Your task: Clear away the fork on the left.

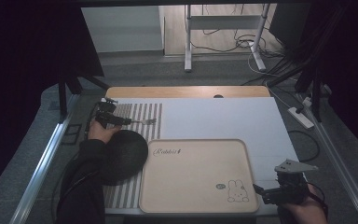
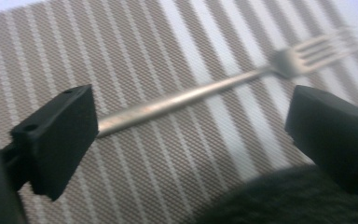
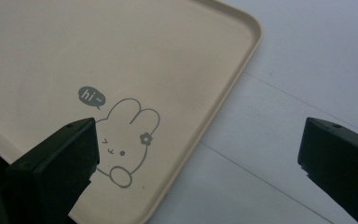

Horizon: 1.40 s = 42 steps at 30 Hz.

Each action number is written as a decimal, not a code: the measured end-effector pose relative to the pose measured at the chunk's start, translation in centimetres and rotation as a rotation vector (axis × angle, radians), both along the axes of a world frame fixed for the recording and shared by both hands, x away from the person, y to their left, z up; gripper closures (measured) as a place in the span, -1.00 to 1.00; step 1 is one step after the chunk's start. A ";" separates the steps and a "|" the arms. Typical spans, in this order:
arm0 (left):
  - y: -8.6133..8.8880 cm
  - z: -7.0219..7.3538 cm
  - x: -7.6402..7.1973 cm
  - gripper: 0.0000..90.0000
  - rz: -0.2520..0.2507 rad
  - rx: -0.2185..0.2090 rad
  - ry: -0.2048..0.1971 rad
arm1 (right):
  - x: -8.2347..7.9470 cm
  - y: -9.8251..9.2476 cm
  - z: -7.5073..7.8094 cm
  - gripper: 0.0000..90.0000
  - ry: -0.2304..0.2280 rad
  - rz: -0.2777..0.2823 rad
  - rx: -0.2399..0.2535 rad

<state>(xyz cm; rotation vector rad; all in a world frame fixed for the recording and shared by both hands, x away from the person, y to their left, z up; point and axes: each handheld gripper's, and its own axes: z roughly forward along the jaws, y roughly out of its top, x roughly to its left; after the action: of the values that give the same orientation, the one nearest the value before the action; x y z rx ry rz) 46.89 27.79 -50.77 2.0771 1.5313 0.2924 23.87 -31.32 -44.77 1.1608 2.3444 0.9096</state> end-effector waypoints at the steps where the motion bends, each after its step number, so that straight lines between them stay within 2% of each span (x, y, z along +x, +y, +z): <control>1: 0.0 0.0 0.2 -0.86 0.008 0.016 -0.004 | 0.0 0.0 0.0 -1.00 0.000 0.000 0.000; 4: 0.4 0.0 0.7 -0.62 0.027 0.031 -0.008 | 0.0 0.0 0.0 -1.00 0.000 0.000 0.001; 6: 0.8 -0.1 1.1 -0.28 0.041 0.032 -0.003 | 0.0 0.0 0.0 -1.00 0.000 0.000 0.002; 7: 1.0 -0.1 1.3 -0.28 0.050 0.036 0.000 | 0.0 0.0 0.0 -1.00 0.000 0.000 0.002; 8: 1.2 -0.2 1.4 0.03 0.052 0.034 0.002 | 0.0 0.0 0.0 -1.00 0.001 0.000 0.002; 9: 1.4 -0.3 1.5 0.03 0.050 0.027 0.005 | 0.0 0.0 0.0 -1.00 0.001 0.000 0.002; 11: 1.8 -0.4 1.7 0.54 0.062 0.041 0.013 | 0.0 -0.1 0.0 -1.00 0.002 0.000 0.003; 12: 1.9 -0.5 1.8 0.54 0.064 0.047 0.018 | 0.0 -0.1 0.0 -1.00 0.002 0.000 0.003; 13: 2.1 -0.6 1.9 0.95 0.069 0.052 0.021 | 0.0 -0.1 0.0 -1.00 0.001 0.000 0.005; 16: 2.3 -1.0 2.3 0.99 0.076 0.074 0.036 | 0.0 0.0 0.0 -1.00 0.001 0.000 0.005; 20: 2.2 -1.6 2.8 0.99 0.085 0.165 0.047 | 0.0 0.0 0.0 -1.00 0.002 0.001 0.002; 21: 2.2 -1.8 2.8 0.99 0.085 0.172 0.042 | 0.0 -0.1 0.0 -1.00 0.002 0.002 0.002; 22: 2.5 -1.8 2.9 0.99 0.096 0.150 0.047 | 0.0 -0.1 0.0 -1.00 0.002 0.003 0.002; 25: 2.3 -1.7 2.7 0.99 0.085 0.165 0.053 | 0.0 -0.1 0.0 -1.00 0.001 0.003 0.002; 28: 2.1 -1.4 2.4 0.99 0.053 0.181 0.091 | 0.0 -0.1 0.0 -1.00 0.000 0.003 0.001; 33: 1.8 -1.1 1.2 0.99 -0.001 0.183 0.142 | -0.1 0.0 0.0 -1.00 0.000 0.005 -0.005; 37: 1.7 -1.0 0.6 0.99 -0.024 0.181 0.158 | -0.1 0.1 0.0 -1.00 0.002 0.005 -0.010; 38: 1.7 -0.9 0.2 0.99 -0.039 0.167 0.166 | 0.0 0.1 0.0 -1.00 0.003 0.006 -0.012; 42: 1.6 -0.9 -0.7 0.99 -0.073 0.155 0.177 | 0.0 0.1 -0.1 -1.00 0.003 0.009 -0.014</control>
<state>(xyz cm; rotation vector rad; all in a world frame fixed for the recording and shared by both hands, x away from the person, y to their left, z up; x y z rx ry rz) 46.16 29.35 -51.64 2.3289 1.5733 0.2106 23.83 -31.19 -44.83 1.1482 2.3561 0.8939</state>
